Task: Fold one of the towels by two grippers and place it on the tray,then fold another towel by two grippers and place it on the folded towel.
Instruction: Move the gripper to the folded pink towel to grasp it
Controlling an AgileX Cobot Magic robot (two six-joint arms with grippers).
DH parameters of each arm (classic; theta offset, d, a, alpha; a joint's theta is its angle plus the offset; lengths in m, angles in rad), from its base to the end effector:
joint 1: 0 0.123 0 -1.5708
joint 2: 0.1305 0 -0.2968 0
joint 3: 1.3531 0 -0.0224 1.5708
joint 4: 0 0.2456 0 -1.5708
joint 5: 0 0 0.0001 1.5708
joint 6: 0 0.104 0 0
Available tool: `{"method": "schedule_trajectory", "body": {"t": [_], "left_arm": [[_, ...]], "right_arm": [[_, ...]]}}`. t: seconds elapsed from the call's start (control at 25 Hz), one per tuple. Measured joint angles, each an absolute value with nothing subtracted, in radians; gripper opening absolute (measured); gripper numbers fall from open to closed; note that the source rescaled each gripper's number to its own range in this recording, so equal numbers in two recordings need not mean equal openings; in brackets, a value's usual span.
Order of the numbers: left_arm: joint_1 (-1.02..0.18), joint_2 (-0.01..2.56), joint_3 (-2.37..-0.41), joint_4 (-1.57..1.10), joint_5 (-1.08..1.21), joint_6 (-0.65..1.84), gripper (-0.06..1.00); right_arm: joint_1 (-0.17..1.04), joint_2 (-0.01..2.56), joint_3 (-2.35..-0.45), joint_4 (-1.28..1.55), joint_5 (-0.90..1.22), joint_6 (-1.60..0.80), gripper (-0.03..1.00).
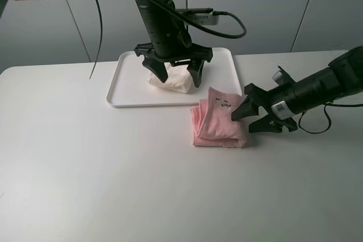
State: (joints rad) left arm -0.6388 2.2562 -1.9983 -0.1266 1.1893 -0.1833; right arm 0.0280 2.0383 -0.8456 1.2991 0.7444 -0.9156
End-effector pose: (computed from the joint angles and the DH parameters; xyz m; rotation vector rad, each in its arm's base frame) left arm 0.3811 -0.2982 0.2058 0.6230 2.9174 -0.2938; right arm 0.3127 0.0767 0.0821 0.2585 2.8319 1.0923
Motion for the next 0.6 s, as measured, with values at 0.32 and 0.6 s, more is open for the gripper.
{"method": "schedule_trajectory", "body": {"t": [0.32, 0.6], "left_arm": [[-0.631, 2.256, -1.998, -0.127, 1.185, -0.177, 0.99], [-0.612, 2.256, -1.998, -0.127, 1.191, -0.165, 0.99]], "right_arm": [[0.1, 2.077, -0.888, 1.321, 0.753, -0.912, 0.59], [0.139, 2.09, -0.895, 1.318, 0.694, -0.915, 0.09]]}}
